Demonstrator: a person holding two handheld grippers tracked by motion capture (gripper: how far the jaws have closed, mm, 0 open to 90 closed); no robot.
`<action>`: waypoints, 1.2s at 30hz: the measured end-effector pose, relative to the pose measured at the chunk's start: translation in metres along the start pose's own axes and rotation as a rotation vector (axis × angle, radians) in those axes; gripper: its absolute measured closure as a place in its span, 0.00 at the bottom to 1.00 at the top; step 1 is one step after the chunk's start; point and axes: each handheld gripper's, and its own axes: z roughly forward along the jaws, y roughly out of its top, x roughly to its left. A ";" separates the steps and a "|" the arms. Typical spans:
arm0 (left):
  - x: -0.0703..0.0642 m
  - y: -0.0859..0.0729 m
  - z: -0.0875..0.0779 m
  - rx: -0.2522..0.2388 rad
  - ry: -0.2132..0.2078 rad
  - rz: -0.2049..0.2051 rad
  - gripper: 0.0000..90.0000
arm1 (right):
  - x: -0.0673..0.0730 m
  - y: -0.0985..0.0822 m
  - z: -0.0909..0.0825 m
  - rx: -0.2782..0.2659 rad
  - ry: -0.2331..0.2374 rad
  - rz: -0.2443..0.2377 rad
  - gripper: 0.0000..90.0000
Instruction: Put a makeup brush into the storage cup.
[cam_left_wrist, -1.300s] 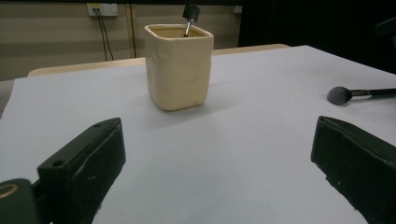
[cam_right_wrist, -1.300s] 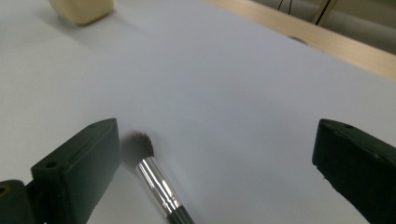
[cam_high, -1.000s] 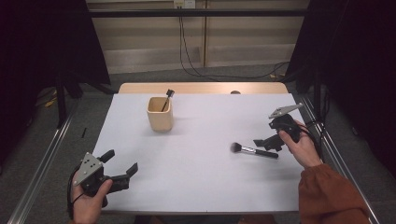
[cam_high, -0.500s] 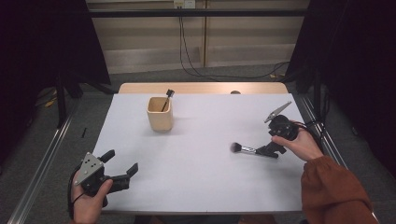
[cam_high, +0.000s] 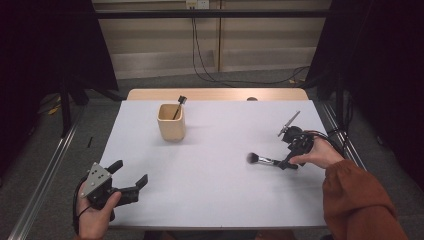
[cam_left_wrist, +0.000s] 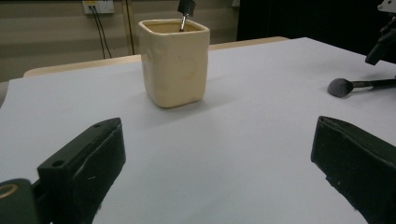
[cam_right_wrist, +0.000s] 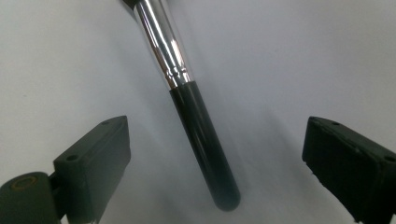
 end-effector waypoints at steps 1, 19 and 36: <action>0.000 0.000 0.000 0.001 0.000 0.002 0.03 | -0.001 0.000 0.002 0.007 -0.005 -0.017 0.11; 0.000 0.000 0.000 -0.001 0.002 -0.002 0.03 | -0.001 0.000 0.018 0.146 -0.044 -0.095 0.51; -0.002 0.000 0.001 0.000 -0.006 0.009 0.03 | 0.008 0.009 0.019 0.204 -0.039 -0.167 0.81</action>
